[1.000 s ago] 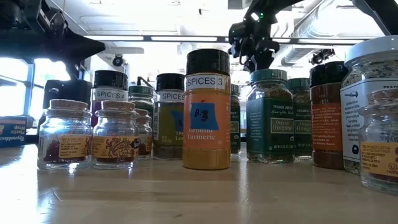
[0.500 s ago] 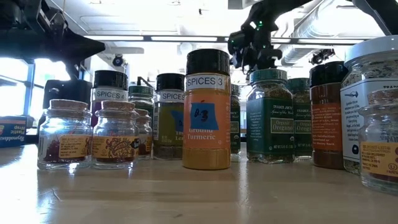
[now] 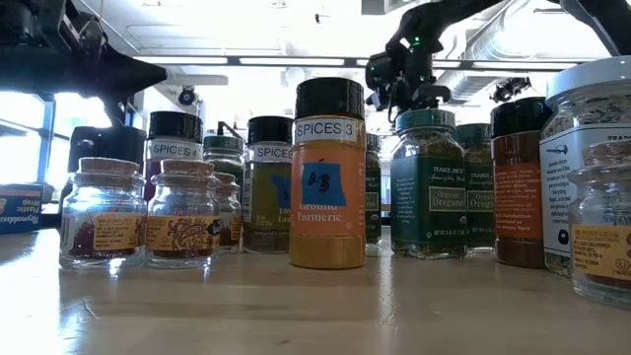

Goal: Shelf spices
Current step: Put the white seasoning bottle on the shelf and align it with the other white seasoning bottle

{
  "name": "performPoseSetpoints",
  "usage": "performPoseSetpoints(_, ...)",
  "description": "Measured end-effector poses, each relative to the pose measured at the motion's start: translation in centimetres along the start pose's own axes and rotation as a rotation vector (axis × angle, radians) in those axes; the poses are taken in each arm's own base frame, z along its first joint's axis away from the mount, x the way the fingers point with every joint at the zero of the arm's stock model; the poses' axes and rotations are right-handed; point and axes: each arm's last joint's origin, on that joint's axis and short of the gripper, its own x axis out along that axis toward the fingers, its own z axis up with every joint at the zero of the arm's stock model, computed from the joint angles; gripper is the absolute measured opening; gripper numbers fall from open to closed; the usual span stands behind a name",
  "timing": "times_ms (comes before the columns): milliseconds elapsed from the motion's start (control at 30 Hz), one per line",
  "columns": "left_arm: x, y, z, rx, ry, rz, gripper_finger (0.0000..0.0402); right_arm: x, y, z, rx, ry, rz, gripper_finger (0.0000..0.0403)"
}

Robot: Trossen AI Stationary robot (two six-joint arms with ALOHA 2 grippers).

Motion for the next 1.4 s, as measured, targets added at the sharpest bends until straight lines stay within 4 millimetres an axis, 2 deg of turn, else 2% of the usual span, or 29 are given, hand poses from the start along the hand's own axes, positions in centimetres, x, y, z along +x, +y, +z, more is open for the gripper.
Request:
performPoseSetpoints(233,0.00,0.00,0.00,0.000,0.000,0.000,0.0000,-0.03,-0.53,-0.05,0.009,-0.023,-0.024,0.0192)
performPoseSetpoints(400,0.00,0.00,0.00,0.000,0.000,0.000,0.0000,-0.04,-0.67,0.10,0.007,-0.038,-0.040,0.0221)
performPoseSetpoints(1400,0.00,0.00,0.00,0.000,0.000,0.000,0.0000,-0.04,-0.72,-0.01,0.016,-0.009,-0.064,0.0213)
